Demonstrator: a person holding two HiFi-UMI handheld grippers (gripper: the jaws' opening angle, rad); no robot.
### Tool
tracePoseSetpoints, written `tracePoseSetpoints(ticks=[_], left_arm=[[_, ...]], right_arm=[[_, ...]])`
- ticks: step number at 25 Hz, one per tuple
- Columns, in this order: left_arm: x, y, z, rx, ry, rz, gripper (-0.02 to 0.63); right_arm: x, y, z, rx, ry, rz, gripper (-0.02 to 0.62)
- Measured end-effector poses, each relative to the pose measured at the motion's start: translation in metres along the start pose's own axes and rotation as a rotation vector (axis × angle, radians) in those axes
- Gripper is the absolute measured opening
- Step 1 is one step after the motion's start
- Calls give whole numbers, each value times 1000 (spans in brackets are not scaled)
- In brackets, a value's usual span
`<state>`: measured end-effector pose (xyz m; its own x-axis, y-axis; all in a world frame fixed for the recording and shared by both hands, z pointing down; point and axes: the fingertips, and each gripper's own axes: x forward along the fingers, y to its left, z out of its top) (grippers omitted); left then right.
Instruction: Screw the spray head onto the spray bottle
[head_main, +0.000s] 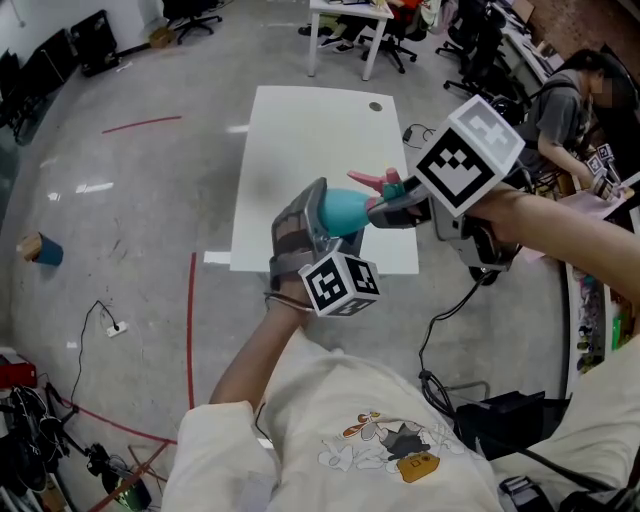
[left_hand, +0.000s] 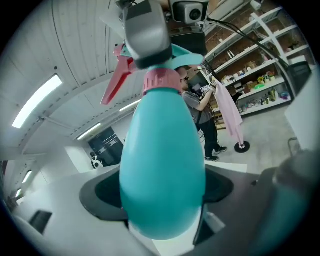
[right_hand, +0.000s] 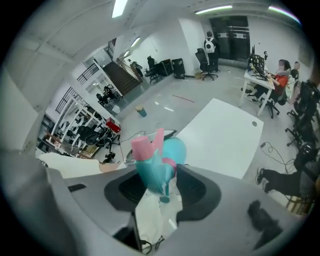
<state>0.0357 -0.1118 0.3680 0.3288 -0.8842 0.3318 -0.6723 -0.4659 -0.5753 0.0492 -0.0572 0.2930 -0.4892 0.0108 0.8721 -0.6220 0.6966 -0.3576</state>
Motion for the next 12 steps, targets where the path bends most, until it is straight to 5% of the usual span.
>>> tracePoseSetpoints(ticks=[3,7,12], left_arm=[[12,-2,5,-13,-4,-39,420],[12,4,-4,-54,-17,-145,420],[13,2,-6,-111,-35,-349,420]], right_arm=[[-13,-3,-4,-90,8,13,227],[-27,-3,-3,-285,9,-42,255],[-60,-2,19,-900,-39,-267,255]])
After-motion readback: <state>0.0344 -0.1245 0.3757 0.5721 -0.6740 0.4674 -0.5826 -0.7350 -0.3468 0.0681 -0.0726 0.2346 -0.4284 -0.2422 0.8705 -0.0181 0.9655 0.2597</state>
